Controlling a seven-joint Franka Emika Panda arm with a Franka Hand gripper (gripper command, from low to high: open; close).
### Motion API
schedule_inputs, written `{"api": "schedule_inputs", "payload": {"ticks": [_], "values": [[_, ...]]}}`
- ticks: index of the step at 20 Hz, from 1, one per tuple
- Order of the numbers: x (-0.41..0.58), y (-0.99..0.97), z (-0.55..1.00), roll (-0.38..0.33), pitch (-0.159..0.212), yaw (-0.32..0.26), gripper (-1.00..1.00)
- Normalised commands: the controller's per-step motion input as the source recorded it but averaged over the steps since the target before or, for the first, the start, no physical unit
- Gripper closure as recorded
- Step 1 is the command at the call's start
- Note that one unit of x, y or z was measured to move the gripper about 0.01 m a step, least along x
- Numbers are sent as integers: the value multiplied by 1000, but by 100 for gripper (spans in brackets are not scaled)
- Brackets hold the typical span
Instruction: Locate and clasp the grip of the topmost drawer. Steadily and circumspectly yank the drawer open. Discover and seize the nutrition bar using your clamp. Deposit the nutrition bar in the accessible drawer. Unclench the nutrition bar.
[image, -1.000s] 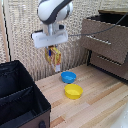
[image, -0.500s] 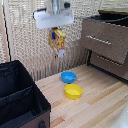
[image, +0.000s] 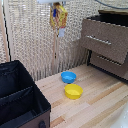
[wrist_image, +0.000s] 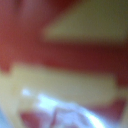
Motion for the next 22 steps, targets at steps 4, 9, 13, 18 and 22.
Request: {"api": "schedule_inputs", "payload": {"ticks": [4,9,13,18,22], "values": [[0,-721,722,16,111,0,100],[0,-922,677,62,98,0,100],[11,-996,757,74,66,0,100],[39,-997,741,78,55,0,100],[48,-969,655,79,55,0,100]]}}
